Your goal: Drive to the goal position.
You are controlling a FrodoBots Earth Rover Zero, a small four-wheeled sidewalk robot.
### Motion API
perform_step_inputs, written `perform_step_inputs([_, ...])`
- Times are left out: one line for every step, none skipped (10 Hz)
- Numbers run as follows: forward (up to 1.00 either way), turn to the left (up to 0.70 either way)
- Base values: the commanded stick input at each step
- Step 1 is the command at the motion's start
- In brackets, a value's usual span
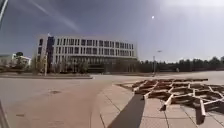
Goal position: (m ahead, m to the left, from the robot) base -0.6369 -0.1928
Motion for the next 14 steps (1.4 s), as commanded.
perform_step_inputs([0.05,0.0])
perform_step_inputs([0.05,0.0])
perform_step_inputs([0.05,0.0])
perform_step_inputs([0.05,0.0])
perform_step_inputs([0.05,0.0])
perform_step_inputs([0.05,0.0])
perform_step_inputs([0.05,0.0])
perform_step_inputs([0.05,0.0])
perform_step_inputs([0.05,0.0])
perform_step_inputs([0.05,0.0])
perform_step_inputs([0.05,0.0])
perform_step_inputs([0.05,0.0])
perform_step_inputs([0.05,0.0])
perform_step_inputs([0.05,0.0])
